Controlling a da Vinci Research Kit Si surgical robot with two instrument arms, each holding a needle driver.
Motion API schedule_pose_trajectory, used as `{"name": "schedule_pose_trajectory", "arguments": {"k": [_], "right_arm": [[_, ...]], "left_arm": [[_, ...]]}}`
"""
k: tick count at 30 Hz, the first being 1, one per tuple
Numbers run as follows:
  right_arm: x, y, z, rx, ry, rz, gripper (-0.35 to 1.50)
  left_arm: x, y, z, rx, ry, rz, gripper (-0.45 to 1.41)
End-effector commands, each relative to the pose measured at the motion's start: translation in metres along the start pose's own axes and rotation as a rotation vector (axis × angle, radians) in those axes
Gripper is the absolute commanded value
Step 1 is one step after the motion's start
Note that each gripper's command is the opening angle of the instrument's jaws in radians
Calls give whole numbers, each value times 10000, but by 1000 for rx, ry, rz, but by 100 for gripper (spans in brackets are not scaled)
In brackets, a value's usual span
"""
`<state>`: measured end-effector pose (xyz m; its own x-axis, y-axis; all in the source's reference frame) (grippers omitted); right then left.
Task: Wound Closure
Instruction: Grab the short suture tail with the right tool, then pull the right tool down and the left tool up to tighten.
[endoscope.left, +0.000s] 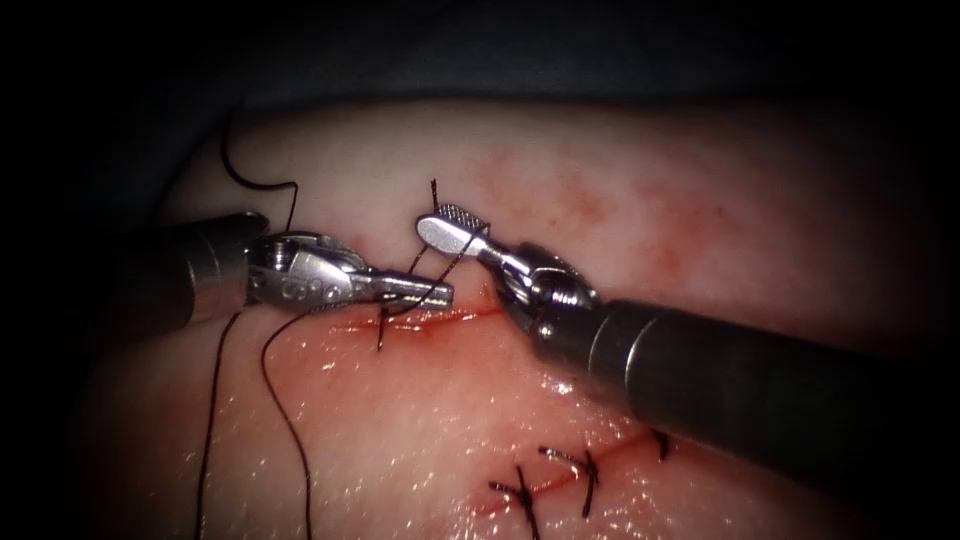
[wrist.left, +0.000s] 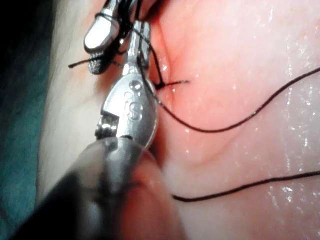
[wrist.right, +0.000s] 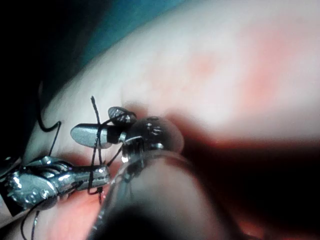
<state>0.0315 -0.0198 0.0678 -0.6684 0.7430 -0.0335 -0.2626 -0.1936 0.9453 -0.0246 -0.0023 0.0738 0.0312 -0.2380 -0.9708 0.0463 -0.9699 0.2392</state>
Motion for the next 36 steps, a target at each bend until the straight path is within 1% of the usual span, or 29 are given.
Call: {"name": "schedule_pose_trajectory", "arguments": {"k": [1,3,4,5,6,8,15,18,19,21,23,25,27,29,31,32,34,35,36], "right_arm": [[-7,-8,16,14,-10,-3,118],[-8,-8,18,22,-15,-4,110],[-8,-8,19,23,-16,-5,101],[-8,-6,21,22,-14,-5,83],[-7,-5,21,21,-13,-5,52],[-4,-3,19,9,-19,-10,-35],[-6,-10,14,-7,-6,-113,-35],[-7,-12,14,-4,-6,-172,-35],[-8,-12,13,4,-12,-198,-35],[-10,-12,12,10,-15,-211,-35],[-12,-12,11,18,-20,-225,-35],[-15,-12,9,25,-23,-245,-35],[-21,-13,5,30,-22,-274,-35],[-28,-15,1,40,-26,-292,-35],[-32,-16,-1,43,-26,-307,-35],[-35,-17,-3,49,-28,-321,-35],[-38,-19,-5,54,-30,-329,-35],[-41,-20,-7,58,-31,-343,-35],[-42,-20,-7,58,-30,-350,-35]], "left_arm": [[-4,-6,5,0,2,3,-45],[-4,-6,5,0,2,3,-45],[-4,-6,5,0,2,3,-45],[-4,-6,5,0,2,3,-45],[-4,-6,5,-1,-2,3,-45],[-4,-6,5,-2,-2,3,-45],[-4,-4,2,-3,-3,4,-45],[-2,-6,-9,-1,-19,1,-45],[-1,-11,-18,2,-34,-5,-45],[0,-18,-29,6,-49,-9,-45],[0,-30,-41,26,-60,-15,-45],[0,-42,-52,50,-63,-21,-45],[-3,-65,-69,96,-70,-30,-45],[-14,-88,-82,137,-78,-48,-45],[-23,-101,-87,158,-85,-57,-45],[-36,-113,-91,177,-96,-71,-45],[-49,-124,-94,196,-106,-82,-45],[-66,-137,-97,225,-119,-96,-45],[-74,-142,-99,238,-124,-101,-45]]}}
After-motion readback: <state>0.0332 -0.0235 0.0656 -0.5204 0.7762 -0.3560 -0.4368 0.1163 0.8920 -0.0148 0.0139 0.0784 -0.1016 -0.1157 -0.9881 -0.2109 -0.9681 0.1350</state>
